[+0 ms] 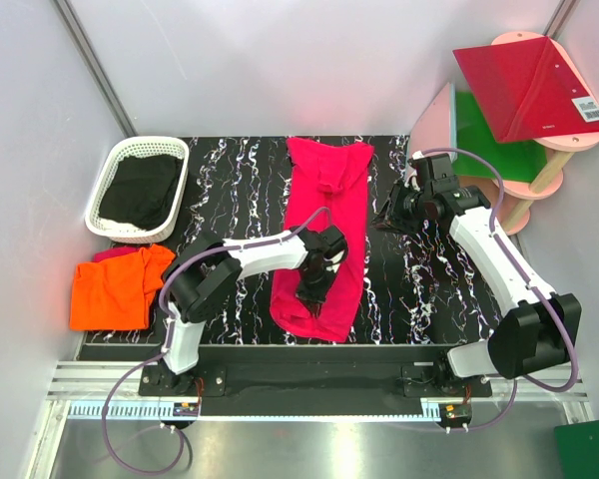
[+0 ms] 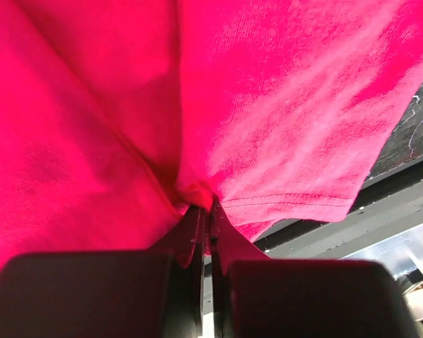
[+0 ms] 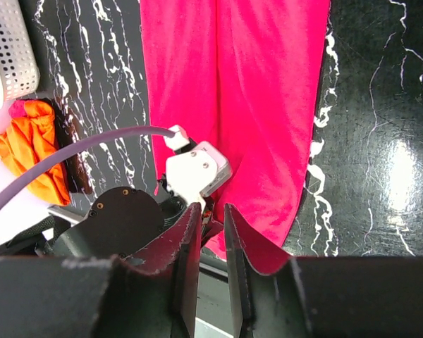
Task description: Fold and stack the t-shirts
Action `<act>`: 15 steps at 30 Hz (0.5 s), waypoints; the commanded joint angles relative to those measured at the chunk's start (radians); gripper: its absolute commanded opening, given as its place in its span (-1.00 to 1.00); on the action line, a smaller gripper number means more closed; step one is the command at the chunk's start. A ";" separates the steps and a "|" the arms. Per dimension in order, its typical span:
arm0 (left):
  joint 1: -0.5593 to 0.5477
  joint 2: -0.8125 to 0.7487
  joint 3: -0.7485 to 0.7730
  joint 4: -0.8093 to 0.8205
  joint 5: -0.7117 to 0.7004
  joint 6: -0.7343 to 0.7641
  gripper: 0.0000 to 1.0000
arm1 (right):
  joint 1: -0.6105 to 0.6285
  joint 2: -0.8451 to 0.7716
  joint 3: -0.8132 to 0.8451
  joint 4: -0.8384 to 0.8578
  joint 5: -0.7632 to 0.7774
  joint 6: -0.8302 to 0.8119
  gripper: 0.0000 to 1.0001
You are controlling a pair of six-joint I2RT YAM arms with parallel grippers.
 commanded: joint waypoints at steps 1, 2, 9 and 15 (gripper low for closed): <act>0.000 -0.057 0.019 -0.022 -0.015 0.016 -1.00 | 0.008 0.008 0.010 0.010 -0.028 -0.008 -0.46; 0.000 -0.070 0.016 -0.036 -0.015 0.015 -1.00 | 0.007 0.013 0.010 0.011 -0.028 -0.010 -0.46; 0.000 -0.209 0.020 -0.184 -0.040 -0.008 -1.00 | 0.011 0.036 0.000 0.017 -0.034 -0.014 -0.46; 0.000 -0.239 -0.009 -0.267 0.017 -0.016 -1.00 | 0.017 0.064 -0.009 0.026 -0.048 -0.019 -0.46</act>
